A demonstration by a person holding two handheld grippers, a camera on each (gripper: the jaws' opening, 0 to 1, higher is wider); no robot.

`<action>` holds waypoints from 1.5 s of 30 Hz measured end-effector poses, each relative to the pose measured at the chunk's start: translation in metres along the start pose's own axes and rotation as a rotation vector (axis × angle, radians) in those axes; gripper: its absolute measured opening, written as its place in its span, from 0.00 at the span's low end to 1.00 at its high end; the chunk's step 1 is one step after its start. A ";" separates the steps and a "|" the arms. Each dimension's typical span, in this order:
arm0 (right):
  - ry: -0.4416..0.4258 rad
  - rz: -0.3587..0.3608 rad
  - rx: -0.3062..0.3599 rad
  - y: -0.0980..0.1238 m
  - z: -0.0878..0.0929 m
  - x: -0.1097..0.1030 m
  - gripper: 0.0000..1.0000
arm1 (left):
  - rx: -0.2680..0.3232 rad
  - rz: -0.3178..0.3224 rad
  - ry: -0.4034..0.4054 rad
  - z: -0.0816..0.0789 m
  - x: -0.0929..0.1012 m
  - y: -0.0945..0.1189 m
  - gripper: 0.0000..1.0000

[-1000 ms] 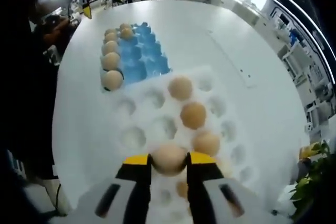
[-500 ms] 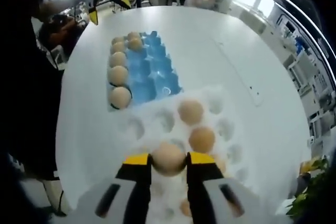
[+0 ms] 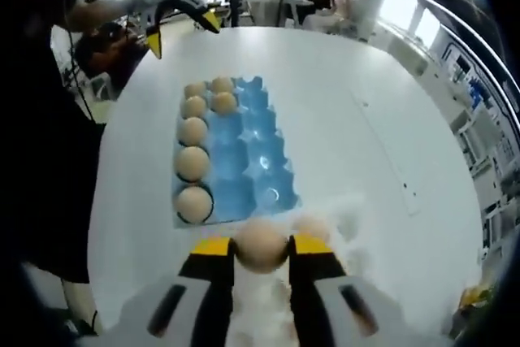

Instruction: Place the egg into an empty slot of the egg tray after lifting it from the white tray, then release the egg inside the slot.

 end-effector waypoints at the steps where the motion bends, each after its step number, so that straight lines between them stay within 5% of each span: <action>1: 0.011 -0.001 0.002 -0.002 -0.004 0.000 0.25 | 0.001 0.000 0.001 0.000 0.000 0.000 0.62; 22: 0.122 -0.071 0.054 -0.031 -0.064 -0.012 0.25 | 0.007 -0.006 0.006 0.001 -0.002 0.001 0.63; 45: 0.200 -0.133 0.095 -0.063 -0.109 -0.029 0.25 | 0.004 -0.005 0.015 0.002 -0.002 0.000 0.63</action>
Point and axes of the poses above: the point that each gripper's makers call its tool centre point, and the gripper's own axes: y roughly backward along the fingers, x roughly to its right, z roughly out of its underside, the point moved 7 cm from there along y, roughly backward along the fingers, and after that the axes turned 8 degrees about -x, right-handed, at the moved point
